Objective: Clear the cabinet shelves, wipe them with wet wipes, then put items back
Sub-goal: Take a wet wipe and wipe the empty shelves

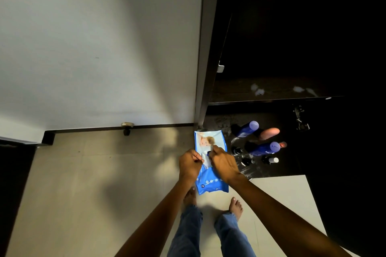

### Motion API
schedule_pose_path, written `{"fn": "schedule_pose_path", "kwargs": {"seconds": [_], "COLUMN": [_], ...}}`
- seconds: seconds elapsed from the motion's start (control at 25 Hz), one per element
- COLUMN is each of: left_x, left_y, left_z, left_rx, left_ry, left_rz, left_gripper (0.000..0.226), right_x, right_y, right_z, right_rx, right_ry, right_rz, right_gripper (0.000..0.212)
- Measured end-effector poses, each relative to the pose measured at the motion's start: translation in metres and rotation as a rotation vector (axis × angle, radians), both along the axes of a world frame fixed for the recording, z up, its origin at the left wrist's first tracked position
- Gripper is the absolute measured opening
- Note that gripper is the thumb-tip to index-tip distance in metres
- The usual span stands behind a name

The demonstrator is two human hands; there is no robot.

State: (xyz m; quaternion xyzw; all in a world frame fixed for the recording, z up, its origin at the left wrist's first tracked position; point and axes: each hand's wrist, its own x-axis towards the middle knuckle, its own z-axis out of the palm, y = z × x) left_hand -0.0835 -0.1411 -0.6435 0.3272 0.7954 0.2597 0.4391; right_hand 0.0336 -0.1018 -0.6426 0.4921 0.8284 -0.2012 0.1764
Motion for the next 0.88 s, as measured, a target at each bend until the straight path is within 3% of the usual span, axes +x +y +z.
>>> {"fn": "schedule_pose_path", "kwargs": {"seconds": [0.16, 0.4, 0.88], "left_x": [0.0, 0.001, 0.006], "left_y": [-0.002, -0.001, -0.004], "left_z": [-0.002, 0.002, 0.009], "left_rx": [-0.024, -0.05, -0.021], "left_ry": [0.003, -0.006, 0.016], "left_rz": [-0.013, -0.012, 0.004], "left_gripper": [0.033, 0.016, 0.016], "right_x": [-0.008, -0.009, 0.006], "right_y": [-0.002, -0.001, 0.004], "right_z": [0.005, -0.006, -0.003], "right_rx": [0.025, -0.005, -0.006], "right_ry": [-0.051, -0.054, 0.075], "right_rz": [0.089, 0.123, -0.014], "right_gripper": [0.032, 0.032, 0.03]}}
